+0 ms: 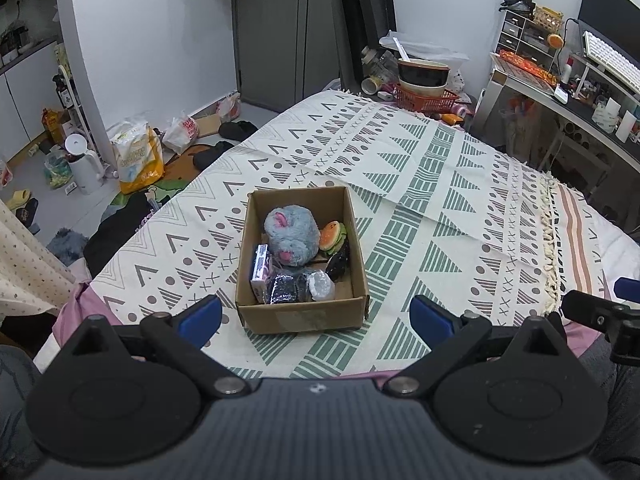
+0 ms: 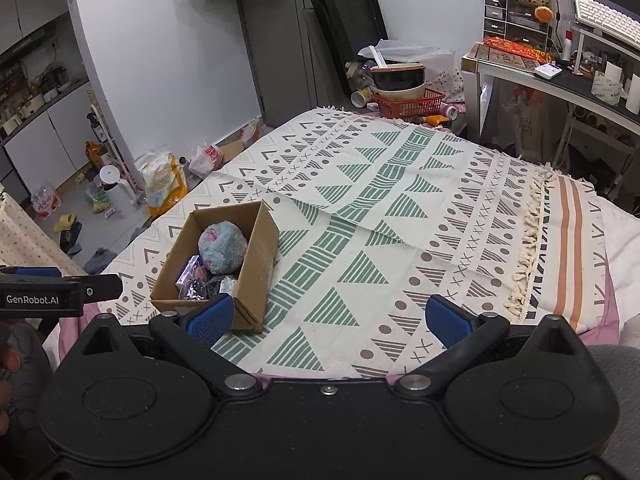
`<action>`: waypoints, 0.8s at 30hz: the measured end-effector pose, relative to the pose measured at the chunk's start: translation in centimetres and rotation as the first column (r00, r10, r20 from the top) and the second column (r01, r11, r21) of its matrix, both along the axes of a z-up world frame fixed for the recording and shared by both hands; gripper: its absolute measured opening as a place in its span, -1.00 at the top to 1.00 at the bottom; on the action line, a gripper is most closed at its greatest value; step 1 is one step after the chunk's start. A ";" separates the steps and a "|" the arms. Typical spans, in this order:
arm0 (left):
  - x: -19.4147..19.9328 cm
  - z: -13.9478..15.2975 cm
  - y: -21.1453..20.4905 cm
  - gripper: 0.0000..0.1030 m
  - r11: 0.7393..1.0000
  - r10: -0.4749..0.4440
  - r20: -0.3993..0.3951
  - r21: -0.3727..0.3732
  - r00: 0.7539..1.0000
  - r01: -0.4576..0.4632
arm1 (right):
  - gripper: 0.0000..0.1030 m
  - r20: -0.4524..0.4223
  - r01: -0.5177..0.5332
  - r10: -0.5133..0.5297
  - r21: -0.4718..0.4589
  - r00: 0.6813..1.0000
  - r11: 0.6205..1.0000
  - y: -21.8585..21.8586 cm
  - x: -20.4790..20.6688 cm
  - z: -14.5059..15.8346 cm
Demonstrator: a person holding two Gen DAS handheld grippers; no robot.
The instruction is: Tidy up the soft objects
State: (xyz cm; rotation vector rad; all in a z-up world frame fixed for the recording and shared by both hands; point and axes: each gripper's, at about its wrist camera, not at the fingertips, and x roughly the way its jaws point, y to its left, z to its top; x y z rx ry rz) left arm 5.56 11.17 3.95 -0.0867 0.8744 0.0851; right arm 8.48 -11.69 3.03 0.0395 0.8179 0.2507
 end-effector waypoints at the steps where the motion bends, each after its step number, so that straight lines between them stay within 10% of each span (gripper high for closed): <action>1: 0.0 0.0 -0.1 -0.93 1.000 0.000 0.001 0.004 1.000 0.000 | -1.00 -0.001 0.001 -0.001 0.001 1.000 1.000 0.0 0.0 0.0; 24: -0.1 0.0 -0.5 -0.93 1.000 -0.009 -0.010 -0.019 1.000 0.009 | -1.00 -0.014 0.006 -0.006 0.043 1.000 0.999 -0.5 0.1 -0.4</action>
